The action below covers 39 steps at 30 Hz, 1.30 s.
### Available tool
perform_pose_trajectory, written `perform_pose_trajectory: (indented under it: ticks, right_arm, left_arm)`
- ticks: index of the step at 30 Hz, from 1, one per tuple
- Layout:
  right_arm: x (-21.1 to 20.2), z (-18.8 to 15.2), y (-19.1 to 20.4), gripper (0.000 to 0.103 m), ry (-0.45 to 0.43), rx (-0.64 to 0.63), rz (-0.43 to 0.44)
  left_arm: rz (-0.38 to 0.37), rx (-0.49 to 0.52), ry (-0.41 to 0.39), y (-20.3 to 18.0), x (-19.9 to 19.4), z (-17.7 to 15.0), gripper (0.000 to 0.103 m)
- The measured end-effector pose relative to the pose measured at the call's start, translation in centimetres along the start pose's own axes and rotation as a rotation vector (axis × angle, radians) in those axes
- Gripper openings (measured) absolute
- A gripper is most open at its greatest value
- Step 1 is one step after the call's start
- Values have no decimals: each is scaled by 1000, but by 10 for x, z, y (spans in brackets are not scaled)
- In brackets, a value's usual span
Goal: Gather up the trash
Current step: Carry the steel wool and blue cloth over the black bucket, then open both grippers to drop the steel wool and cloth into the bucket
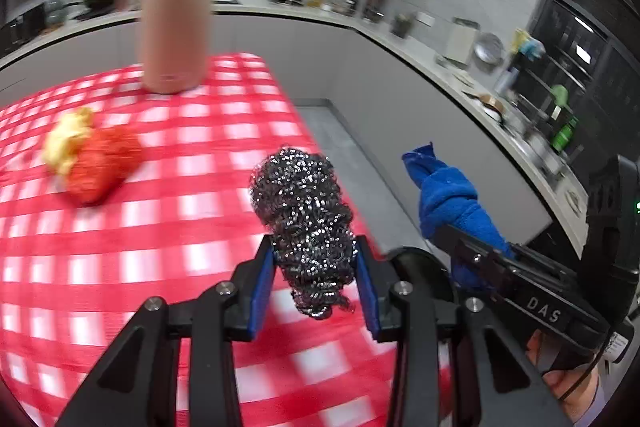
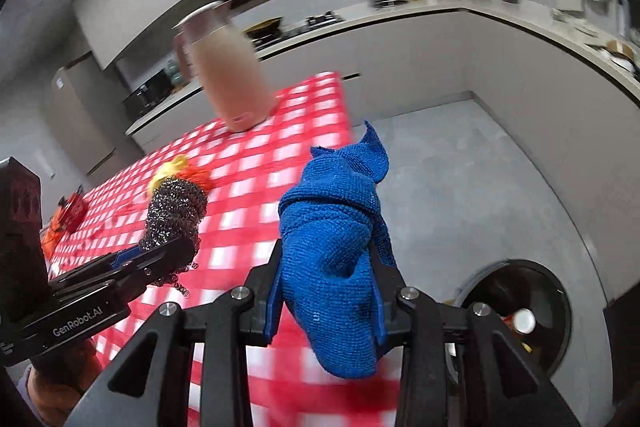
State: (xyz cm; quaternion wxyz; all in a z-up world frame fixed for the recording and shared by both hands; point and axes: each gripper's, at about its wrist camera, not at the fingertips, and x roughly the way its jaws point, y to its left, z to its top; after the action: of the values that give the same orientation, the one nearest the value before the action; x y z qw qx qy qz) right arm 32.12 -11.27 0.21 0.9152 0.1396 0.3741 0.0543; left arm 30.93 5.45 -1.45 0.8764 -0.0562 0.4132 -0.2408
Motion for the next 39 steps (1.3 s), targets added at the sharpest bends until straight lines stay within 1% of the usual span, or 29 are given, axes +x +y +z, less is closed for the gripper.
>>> perform_pose_trajectory:
  ticks: [7, 11, 14, 17, 20, 23, 25, 30, 38, 39]
  right_arm:
    - [-32, -14, -69, 37, -12, 86, -100]
    - [-46, -27, -109, 37, -10, 142, -156]
    - [-51, -36, -133, 37, -1, 175, -186]
    - [-54, -48, -159, 37, 17, 208, -211]
    - [-54, -60, -175, 37, 39, 233, -223]
    - [-51, -74, -194, 37, 66, 263, -229]
    - [-49, -80, -204, 37, 83, 274, -228]
    - [-39, -97, -224, 37, 124, 294, -216]
    - [-19, -108, -250, 38, 176, 316, -180]
    - [-17, -109, -252, 39, 181, 317, -176]
  left_arm:
    - [-103, 85, 57, -65, 37, 2, 40]
    - [-162, 137, 107, -103, 58, -1, 40]
    - [-187, 167, 141, -124, 73, -5, 40]
    - [-201, 183, 179, -137, 86, -14, 40]
    - [-204, 196, 221, -150, 101, -22, 40]
    - [-198, 200, 273, -160, 118, -31, 40]
    - [-186, 199, 294, -163, 124, -37, 40]
    - [-158, 206, 330, -170, 135, -48, 40]
    - [-116, 192, 367, -179, 152, -49, 41]
    - [-113, 190, 368, -180, 154, -49, 41]
